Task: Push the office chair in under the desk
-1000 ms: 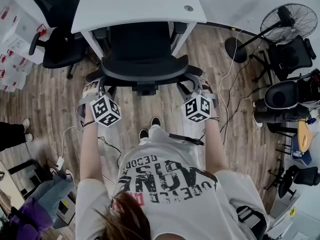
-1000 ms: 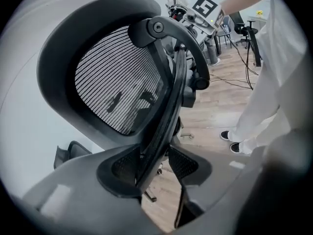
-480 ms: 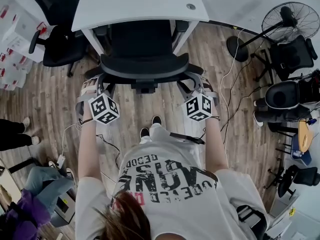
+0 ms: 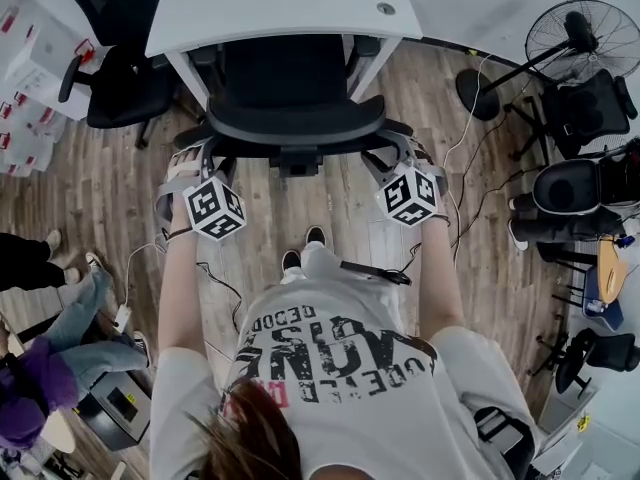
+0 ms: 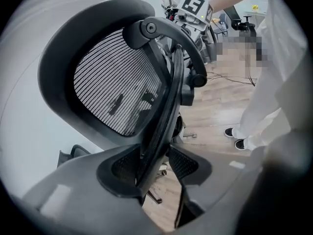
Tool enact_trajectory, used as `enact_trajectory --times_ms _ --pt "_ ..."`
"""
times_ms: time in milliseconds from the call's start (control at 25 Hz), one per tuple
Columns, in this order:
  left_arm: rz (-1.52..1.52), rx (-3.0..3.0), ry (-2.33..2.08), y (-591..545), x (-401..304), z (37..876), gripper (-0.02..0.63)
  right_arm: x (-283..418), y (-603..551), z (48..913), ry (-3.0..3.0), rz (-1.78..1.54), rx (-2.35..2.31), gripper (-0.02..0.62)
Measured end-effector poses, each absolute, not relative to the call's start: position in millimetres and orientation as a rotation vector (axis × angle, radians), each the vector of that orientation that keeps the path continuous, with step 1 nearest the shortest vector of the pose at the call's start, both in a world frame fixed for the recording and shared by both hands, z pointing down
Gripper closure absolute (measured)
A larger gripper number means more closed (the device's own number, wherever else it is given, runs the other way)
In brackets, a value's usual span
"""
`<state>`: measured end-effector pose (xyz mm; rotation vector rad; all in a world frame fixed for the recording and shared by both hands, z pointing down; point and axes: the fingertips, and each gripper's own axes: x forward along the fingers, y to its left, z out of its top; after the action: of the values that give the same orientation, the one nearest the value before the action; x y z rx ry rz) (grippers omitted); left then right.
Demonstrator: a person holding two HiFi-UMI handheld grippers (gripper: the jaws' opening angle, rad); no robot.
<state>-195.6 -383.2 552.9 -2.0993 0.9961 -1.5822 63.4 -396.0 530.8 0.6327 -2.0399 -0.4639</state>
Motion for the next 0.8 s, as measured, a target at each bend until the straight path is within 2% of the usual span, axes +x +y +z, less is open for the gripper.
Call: enact_trajectory --times_ms 800 --pt "-1.598 -2.07 1.035 -390 -177 555 0.416 80 -414 534 -2.044 -0.427 0.567 0.423"
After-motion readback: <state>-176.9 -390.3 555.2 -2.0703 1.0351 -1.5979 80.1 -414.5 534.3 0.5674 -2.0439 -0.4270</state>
